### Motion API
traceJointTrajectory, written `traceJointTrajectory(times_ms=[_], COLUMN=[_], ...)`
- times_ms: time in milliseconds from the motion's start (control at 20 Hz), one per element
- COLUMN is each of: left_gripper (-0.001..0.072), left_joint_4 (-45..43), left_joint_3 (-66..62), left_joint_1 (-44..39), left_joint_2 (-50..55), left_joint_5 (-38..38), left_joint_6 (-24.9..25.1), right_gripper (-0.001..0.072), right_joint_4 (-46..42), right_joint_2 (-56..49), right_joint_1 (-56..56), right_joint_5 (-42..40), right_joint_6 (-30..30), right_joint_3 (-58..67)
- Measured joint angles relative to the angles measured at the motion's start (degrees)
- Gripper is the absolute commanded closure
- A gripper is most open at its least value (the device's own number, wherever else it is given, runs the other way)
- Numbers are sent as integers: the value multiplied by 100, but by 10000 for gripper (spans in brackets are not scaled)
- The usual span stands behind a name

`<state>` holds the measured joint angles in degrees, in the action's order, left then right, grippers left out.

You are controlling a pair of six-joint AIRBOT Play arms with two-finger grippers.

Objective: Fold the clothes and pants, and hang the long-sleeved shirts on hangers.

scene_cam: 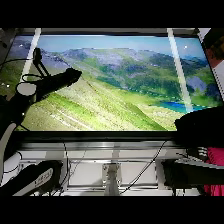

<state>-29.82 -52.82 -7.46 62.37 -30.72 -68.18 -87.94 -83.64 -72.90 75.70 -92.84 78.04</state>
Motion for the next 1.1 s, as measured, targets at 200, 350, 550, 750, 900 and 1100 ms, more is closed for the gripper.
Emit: traceJointTrajectory(times_ms=[200, 350, 550, 750, 900, 1100], left_gripper=[414, 414, 414, 414, 414, 414], left_joint_4=[11, 13, 13, 13, 13, 13], left_joint_3=[0, 0, 0, 0, 0, 0], left_joint_1=[0, 0, 0, 0, 0, 0], left_joint_2=[0, 0, 0, 0, 0, 0], left_joint_5=[0, 0, 0, 0, 0, 0], left_joint_6=[0, 0, -2, -2, -2, -4], right_gripper=[703, 703, 702, 702, 702, 702], right_joint_4=[1158, 3202, 5370, 6279, 6599, 6776], right_joint_2=[17, 24, 24, 28, 28, 26], right_joint_1=[-72, 243, 1163, 2247, 2914, 3654], right_joint_5=[361, 269, -160, -507, -638, -734], right_joint_6=[-330, -245, 24, 289, 369, 411], right_joint_3=[1121, 2022, 3038, 3810, 4028, 4127])
